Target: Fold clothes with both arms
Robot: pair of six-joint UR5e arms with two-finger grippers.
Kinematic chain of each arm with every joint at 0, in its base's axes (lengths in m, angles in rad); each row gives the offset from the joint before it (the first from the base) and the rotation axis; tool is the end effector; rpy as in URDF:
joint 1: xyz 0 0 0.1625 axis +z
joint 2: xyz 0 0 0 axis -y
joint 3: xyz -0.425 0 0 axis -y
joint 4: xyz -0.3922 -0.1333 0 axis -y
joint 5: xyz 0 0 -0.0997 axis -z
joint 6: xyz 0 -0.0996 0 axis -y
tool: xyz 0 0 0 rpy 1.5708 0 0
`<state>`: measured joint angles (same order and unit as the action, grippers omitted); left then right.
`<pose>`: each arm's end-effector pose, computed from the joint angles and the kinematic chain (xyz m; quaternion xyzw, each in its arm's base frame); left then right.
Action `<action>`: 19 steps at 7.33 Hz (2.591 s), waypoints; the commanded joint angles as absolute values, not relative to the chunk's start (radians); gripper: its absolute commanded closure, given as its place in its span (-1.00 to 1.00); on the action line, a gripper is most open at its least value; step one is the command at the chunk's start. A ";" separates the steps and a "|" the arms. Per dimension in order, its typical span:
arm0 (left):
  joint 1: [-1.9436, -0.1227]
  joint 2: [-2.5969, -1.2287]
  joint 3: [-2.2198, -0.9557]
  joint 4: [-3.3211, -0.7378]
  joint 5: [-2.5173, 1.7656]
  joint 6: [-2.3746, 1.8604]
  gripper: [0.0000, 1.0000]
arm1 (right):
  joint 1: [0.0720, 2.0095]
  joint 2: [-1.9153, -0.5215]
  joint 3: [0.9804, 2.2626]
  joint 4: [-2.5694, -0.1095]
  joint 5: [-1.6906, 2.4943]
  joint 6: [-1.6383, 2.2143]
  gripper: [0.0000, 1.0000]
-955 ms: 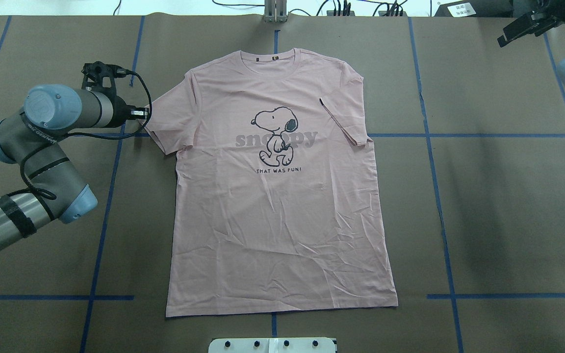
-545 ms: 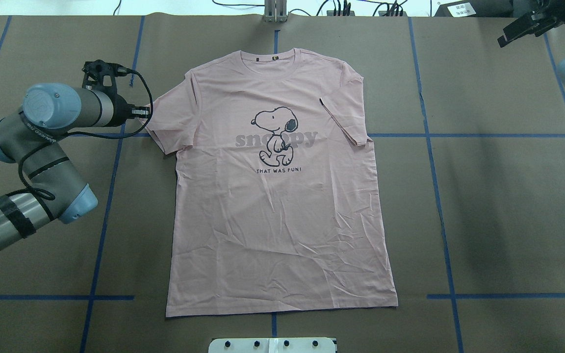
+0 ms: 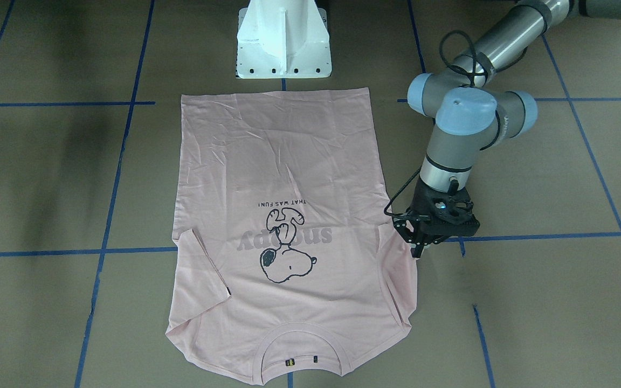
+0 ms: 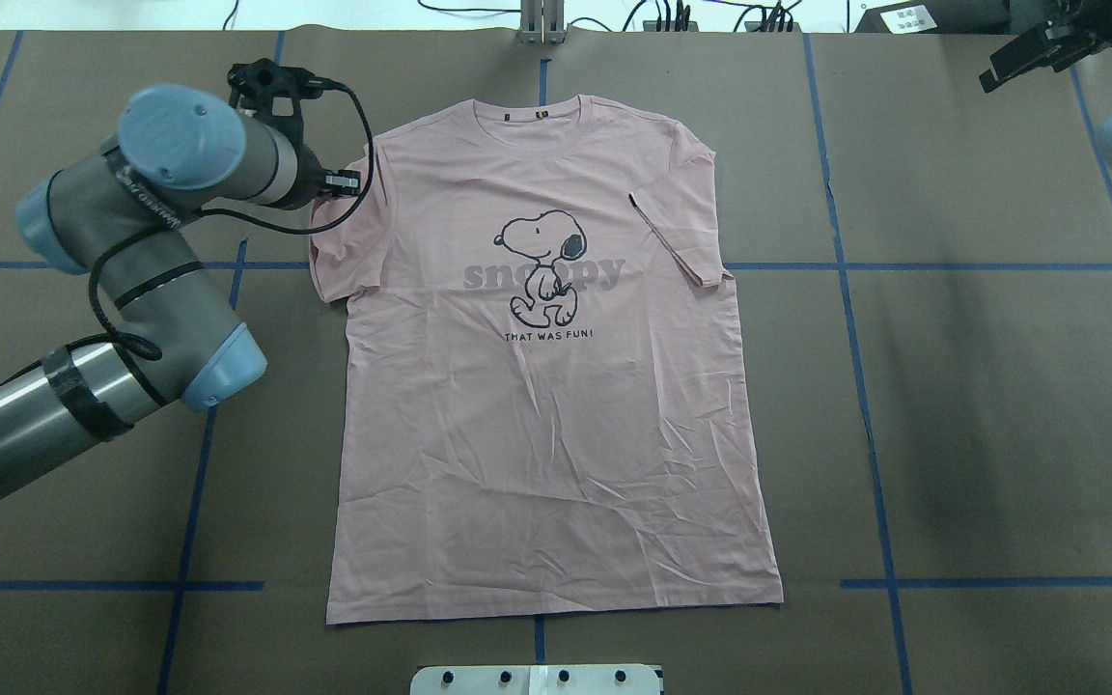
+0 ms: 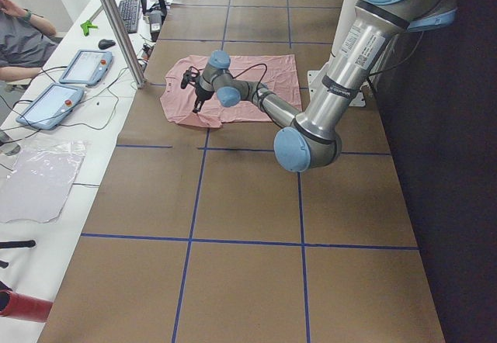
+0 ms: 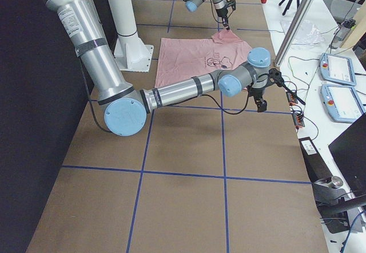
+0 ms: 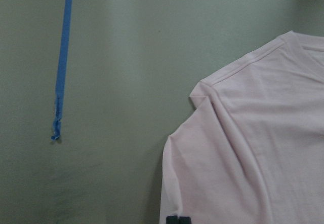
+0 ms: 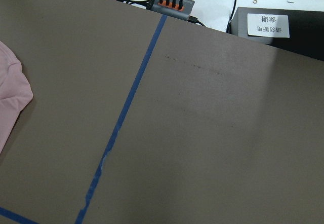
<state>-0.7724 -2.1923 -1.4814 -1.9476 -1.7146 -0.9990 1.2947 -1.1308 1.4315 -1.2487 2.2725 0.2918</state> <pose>0.4358 -0.5908 0.2910 0.2221 0.3828 -0.0584 0.8948 -0.1192 -0.6740 0.4345 0.1845 -0.3947 -0.0983 0.8947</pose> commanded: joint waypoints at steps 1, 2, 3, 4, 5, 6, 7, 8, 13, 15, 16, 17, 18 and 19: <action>-0.737 -2.351 -1.421 -1.792 -1.712 -1.070 1.00 | 1.295 -1.131 1.433 -1.249 2.272 0.293 -1.00; -0.718 -2.423 -1.308 -1.793 -1.707 -1.101 1.00 | 1.293 -1.131 1.433 -1.249 2.272 0.293 -1.00; -0.709 -2.481 -1.216 -1.798 -1.704 -1.118 1.00 | 1.293 -1.131 1.433 -1.249 2.272 0.293 -1.00; -0.707 -2.482 -1.195 -1.801 -1.680 -1.115 1.00 | 1.293 -1.131 1.433 -1.249 2.272 0.293 -1.00; -0.706 -2.482 -1.177 -1.802 -1.674 -1.050 -0.93 | 1.292 -1.128 1.434 -1.249 2.272 0.296 -1.00; -0.709 -2.474 -1.204 -1.802 -1.680 -0.946 -1.00 | 1.292 -1.126 1.436 -1.249 2.272 0.299 -1.00; -0.710 -2.436 -1.292 -1.802 -1.690 -0.936 -1.00 | 1.290 -1.127 1.462 -1.249 2.272 0.322 -1.00; -0.710 -2.387 -1.399 -1.792 -1.728 -0.931 -1.00 | 1.276 -1.138 1.520 -1.252 2.272 0.404 -1.00; -0.634 -2.107 -1.846 -1.792 -1.769 -0.974 -1.00 | 0.822 -1.395 2.038 -1.262 1.951 0.985 -1.00; -0.525 -2.024 -1.969 -1.795 -1.757 -1.140 -1.00 | 0.540 -1.520 2.194 -1.262 1.727 1.182 -1.00; -0.479 -1.957 -2.036 -1.796 -1.755 -1.204 -1.00 | 0.409 -1.561 2.227 -1.262 1.615 1.260 -1.00; -0.409 -1.894 -2.087 -1.801 -1.728 -1.307 -1.00 | 0.318 -1.580 2.235 -1.262 1.555 1.329 -1.00; -0.300 -1.853 -2.111 -1.802 -1.615 -1.431 -0.84 | 0.246 -1.598 2.238 -1.262 1.483 1.363 -1.00; -0.205 -1.804 -2.109 -1.802 -1.565 -1.547 -0.65 | 0.195 -1.608 2.238 -1.261 1.441 1.390 -1.00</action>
